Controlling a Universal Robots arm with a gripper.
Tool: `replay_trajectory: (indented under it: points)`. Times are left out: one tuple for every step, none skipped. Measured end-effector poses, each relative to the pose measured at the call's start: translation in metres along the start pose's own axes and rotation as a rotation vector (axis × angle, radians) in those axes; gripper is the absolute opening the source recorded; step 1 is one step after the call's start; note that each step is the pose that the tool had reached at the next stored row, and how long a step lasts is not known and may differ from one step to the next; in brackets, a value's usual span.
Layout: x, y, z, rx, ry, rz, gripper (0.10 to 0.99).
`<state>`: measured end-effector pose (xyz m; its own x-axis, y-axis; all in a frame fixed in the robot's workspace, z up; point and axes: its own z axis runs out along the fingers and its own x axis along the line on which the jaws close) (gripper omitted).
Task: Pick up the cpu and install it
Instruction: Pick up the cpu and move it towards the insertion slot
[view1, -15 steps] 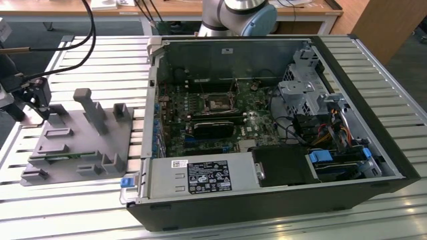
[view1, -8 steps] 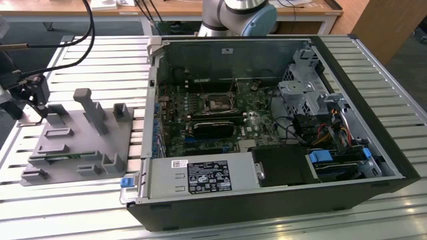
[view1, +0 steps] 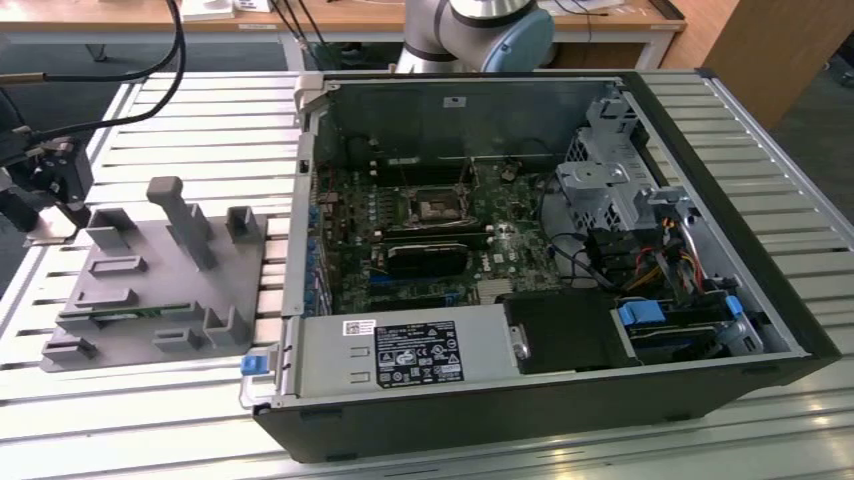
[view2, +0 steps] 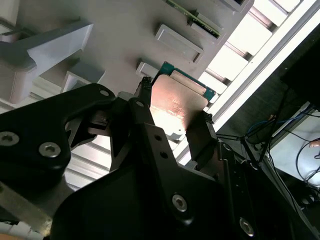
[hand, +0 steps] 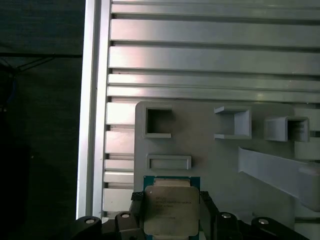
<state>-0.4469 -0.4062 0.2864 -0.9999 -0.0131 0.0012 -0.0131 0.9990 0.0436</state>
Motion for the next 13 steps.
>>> replay_trajectory:
  points:
    - [0.0000,0.0001,-0.0010,0.000,0.0000,0.000,0.529]
    - [0.0000,0.0002,-0.0020,0.000,-0.0001,0.000,0.529]
    - [0.0000,0.0003,-0.0029,0.000,0.0000,0.000,0.529]
    - [0.0000,0.0003,-0.0039,0.000,-0.0001,0.000,0.529]
    - [0.0000,0.0004,-0.0047,0.000,0.0000,0.000,0.529]
    - [0.0000,0.0005,-0.0055,0.000,-0.0001,0.000,0.529]
    - [0.0000,0.0005,-0.0062,0.000,-0.0001,0.000,0.529]
    - [0.0000,0.0006,-0.0069,0.000,-0.0001,0.000,0.529]
    - [0.0000,0.0006,-0.0075,0.000,-0.0002,0.000,0.529]
    - [0.0000,0.0007,-0.0082,0.000,-0.0001,0.000,0.529]
    - [0.0000,0.0007,-0.0088,0.000,0.0000,0.000,0.529]
    - [0.0000,0.0008,-0.0094,0.000,-0.0001,0.000,0.529]
    - [0.0000,0.0008,-0.0100,0.000,-0.0001,0.000,0.529]
